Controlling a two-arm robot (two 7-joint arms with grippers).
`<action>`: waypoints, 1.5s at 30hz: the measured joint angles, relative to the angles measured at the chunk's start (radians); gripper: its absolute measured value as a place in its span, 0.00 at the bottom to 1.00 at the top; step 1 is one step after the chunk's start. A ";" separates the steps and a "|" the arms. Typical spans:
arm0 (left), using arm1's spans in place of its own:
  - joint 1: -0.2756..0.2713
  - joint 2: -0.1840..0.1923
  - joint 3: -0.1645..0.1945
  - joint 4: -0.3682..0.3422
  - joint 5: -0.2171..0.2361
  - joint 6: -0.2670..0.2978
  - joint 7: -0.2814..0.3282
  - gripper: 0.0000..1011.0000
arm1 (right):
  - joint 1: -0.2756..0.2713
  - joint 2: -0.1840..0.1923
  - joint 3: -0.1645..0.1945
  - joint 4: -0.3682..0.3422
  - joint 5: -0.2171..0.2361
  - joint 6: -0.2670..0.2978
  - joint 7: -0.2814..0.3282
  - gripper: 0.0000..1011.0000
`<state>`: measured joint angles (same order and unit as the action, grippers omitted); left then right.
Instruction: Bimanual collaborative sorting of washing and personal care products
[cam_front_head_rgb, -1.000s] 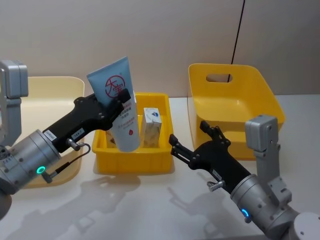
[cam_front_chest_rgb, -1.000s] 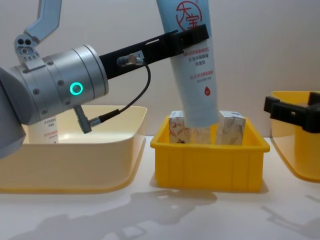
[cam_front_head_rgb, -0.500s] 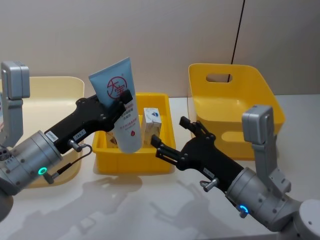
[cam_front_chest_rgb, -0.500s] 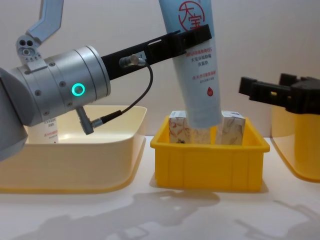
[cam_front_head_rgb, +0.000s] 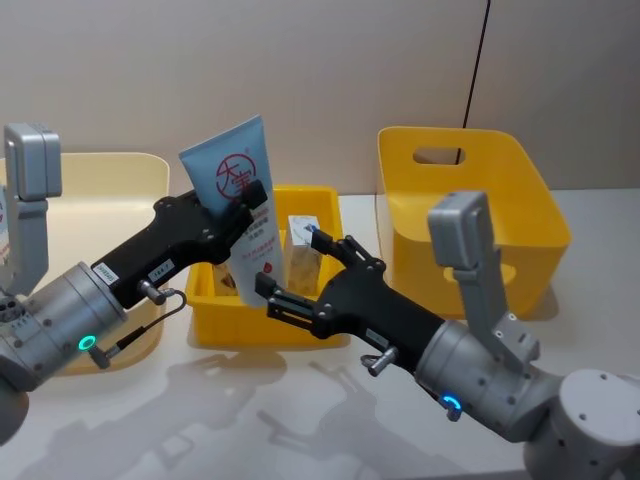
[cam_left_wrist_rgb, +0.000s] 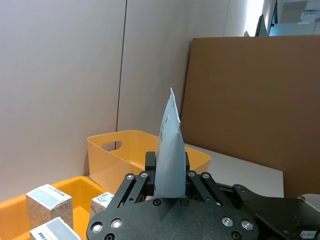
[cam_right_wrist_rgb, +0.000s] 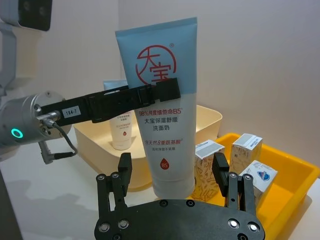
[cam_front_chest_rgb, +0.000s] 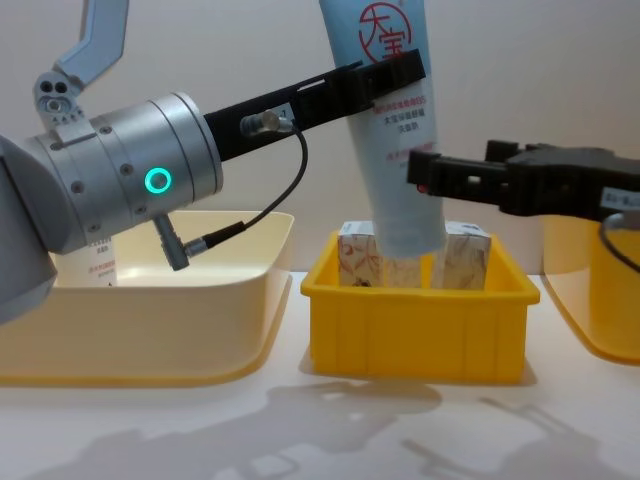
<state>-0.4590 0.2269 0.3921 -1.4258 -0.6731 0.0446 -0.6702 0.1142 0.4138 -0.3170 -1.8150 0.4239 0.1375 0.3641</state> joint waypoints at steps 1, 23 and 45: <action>0.000 0.000 0.000 0.000 0.000 0.000 0.000 0.25 | 0.009 -0.004 -0.008 0.004 -0.008 0.008 -0.007 0.99; 0.000 0.000 0.000 0.000 0.000 0.000 0.000 0.25 | 0.133 -0.096 -0.114 0.112 -0.122 0.068 -0.081 0.99; 0.000 0.000 0.000 0.000 0.000 0.000 0.001 0.25 | 0.185 -0.160 -0.146 0.192 -0.180 0.061 -0.119 0.81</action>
<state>-0.4591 0.2270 0.3917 -1.4257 -0.6730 0.0447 -0.6697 0.2989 0.2537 -0.4628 -1.6226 0.2438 0.1988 0.2448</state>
